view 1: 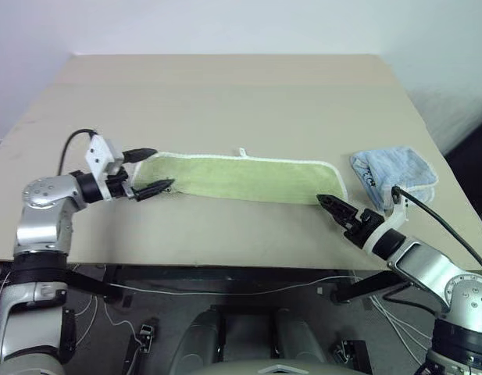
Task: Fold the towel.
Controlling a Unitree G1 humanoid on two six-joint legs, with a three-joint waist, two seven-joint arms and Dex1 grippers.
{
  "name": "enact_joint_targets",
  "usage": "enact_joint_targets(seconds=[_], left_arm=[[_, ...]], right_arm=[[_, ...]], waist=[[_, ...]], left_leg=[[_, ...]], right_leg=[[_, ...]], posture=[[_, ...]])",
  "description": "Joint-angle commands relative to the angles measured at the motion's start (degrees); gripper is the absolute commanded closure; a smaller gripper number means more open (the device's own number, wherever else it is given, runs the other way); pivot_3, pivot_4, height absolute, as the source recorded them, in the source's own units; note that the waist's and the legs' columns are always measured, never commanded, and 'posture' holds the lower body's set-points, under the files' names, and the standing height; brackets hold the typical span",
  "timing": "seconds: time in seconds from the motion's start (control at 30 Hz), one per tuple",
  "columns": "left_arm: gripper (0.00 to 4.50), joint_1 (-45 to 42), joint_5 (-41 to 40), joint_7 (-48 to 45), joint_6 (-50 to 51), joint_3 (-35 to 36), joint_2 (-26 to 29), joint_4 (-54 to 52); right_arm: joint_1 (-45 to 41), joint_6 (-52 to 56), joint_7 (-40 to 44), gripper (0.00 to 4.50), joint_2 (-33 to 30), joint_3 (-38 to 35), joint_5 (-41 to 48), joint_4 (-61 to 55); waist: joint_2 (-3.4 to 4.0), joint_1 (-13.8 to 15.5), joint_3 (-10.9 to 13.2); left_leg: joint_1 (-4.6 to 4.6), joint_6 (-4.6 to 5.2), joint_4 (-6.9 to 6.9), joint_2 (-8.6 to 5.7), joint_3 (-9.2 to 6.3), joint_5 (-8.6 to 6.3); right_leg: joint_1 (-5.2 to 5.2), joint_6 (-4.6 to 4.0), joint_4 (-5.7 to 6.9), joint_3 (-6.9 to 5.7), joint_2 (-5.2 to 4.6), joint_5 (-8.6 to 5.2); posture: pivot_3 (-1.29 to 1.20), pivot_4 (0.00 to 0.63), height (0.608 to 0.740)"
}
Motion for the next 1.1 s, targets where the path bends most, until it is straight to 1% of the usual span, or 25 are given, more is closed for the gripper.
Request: enact_joint_targets(seconds=[0.03, 0.17, 0.3, 0.4, 0.63, 0.73, 0.83, 0.9, 0.93, 1.07, 1.1], left_arm=[[0.02, 0.67, -0.73, 0.56, 1.54, -1.83, -1.54, -4.80], [0.02, 1.16, -0.63, 1.10, 2.30, -3.51, -3.63, -6.94], [0.02, 1.14, -0.38, 2.05, 2.60, -4.30, -4.76, -7.95], [0.02, 1.19, -0.70, 2.55, 2.85, -4.24, -5.03, -8.79], [0.02, 2.10, -0.86, 3.22, 3.19, -3.92, -4.75, -10.40], [0.00, 2.47, -0.59, 3.53, 2.73, -3.79, -4.78, -10.47], [0.00, 2.65, -0.47, 3.78, 2.39, -3.87, -4.84, -10.41], [0.00, 2.60, -0.42, 3.91, 2.27, -3.97, -4.92, -10.30], [0.00, 2.56, -0.38, 4.01, 2.17, -4.05, -5.03, -10.21], [0.00, 2.38, -0.15, 4.23, 1.81, -4.44, -5.44, -9.84], [0.00, 2.35, -0.06, 4.23, 1.65, -4.52, -5.52, -9.71]], right_arm=[[-0.58, -4.47, -6.63, 0.02, 0.68, 1.35, 6.12, -0.57], [-2.76, -7.88, -10.05, 0.02, 0.83, 3.40, 5.69, 2.22], [-6.14, -10.53, -10.01, 0.02, 1.82, 4.99, 3.60, 6.19], [-8.37, -12.81, -9.67, 0.02, 2.85, 5.64, 0.01, 9.70], [-10.79, -16.79, -9.64, 0.02, 4.91, 4.51, -5.09, 12.46], [-10.98, -17.69, -9.87, 0.60, 5.66, 4.10, -5.78, 12.13], [-11.15, -18.71, -10.62, 1.67, 6.34, 3.47, -5.64, 10.88], [-11.13, -19.14, -11.09, 2.29, 6.52, 3.27, -5.73, 10.15], [-11.07, -19.37, -11.32, 2.70, 6.60, 3.19, -5.83, 9.83], [-10.80, -19.95, -12.27, 4.10, 6.94, 2.75, -6.00, 8.44], [-10.72, -20.14, -12.52, 4.40, 6.98, 2.57, -5.98, 8.05]], waist=[[0.00, -0.17, 0.00], [0.00, -0.14, 0.00], [-0.03, -0.11, -0.02], [-0.07, -0.20, -0.05], [-0.20, -0.07, -0.16], [-0.23, 0.00, -0.18], [-0.23, 0.09, -0.18], [-0.21, 0.10, -0.17], [-0.21, 0.09, -0.17], [-0.21, 0.04, -0.17], [-0.21, 0.04, -0.17]], left_leg=[[0.01, 0.00, 0.01, 0.03, 0.01, 0.00], [0.02, 0.00, 0.01, 0.04, 0.05, 0.00], [0.11, 0.01, 0.03, 0.04, 0.06, 0.00], [0.12, 0.01, 0.03, 0.04, 0.06, 0.00], [0.19, 0.01, 0.03, 0.05, 0.05, 0.00], [0.19, 0.01, 0.04, 0.05, 0.04, 0.00], [0.18, 0.01, 0.04, 0.04, 0.04, 0.00], [0.18, 0.01, 0.03, 0.03, 0.05, 0.00], [0.16, 0.01, 0.03, 0.03, 0.05, 0.00], [0.16, 0.01, 0.00, 0.03, 0.05, 0.00], [0.16, 0.01, 0.00, 0.03, 0.04, 0.00]], right_leg=[[0.00, 0.00, 0.01, 0.01, 0.03, 0.00], [0.01, 0.00, 0.01, 0.01, 0.15, 0.00], [0.11, 0.00, 0.00, 0.01, 0.17, 0.00], [0.11, 0.00, 0.00, 0.01, 0.19, 0.00], [0.21, 0.00, -0.01, 0.01, 0.19, 0.00], [0.22, 0.00, -0.01, 0.00, 0.19, 0.00], [0.21, 0.00, -0.02, 0.00, 0.17, 0.00], [0.19, 0.00, -0.02, 0.01, 0.17, 0.00], [0.18, 0.00, -0.02, 0.01, 0.16, 0.00], [0.15, 0.00, -0.02, 0.01, 0.17, 0.00], [0.15, 0.00, -0.02, 0.01, 0.17, 0.00]], posture=[[0.00, 0.150, 0.740], [0.00, 0.150, 0.740], [0.00, 0.150, 0.740], [0.00, 0.150, 0.740], [0.00, 0.150, 0.740], [0.00, 0.150, 0.740], [0.00, 0.150, 0.740], [0.00, 0.150, 0.740], [0.00, 0.150, 0.740], [0.00, 0.150, 0.740], [0.00, 0.150, 0.740]])
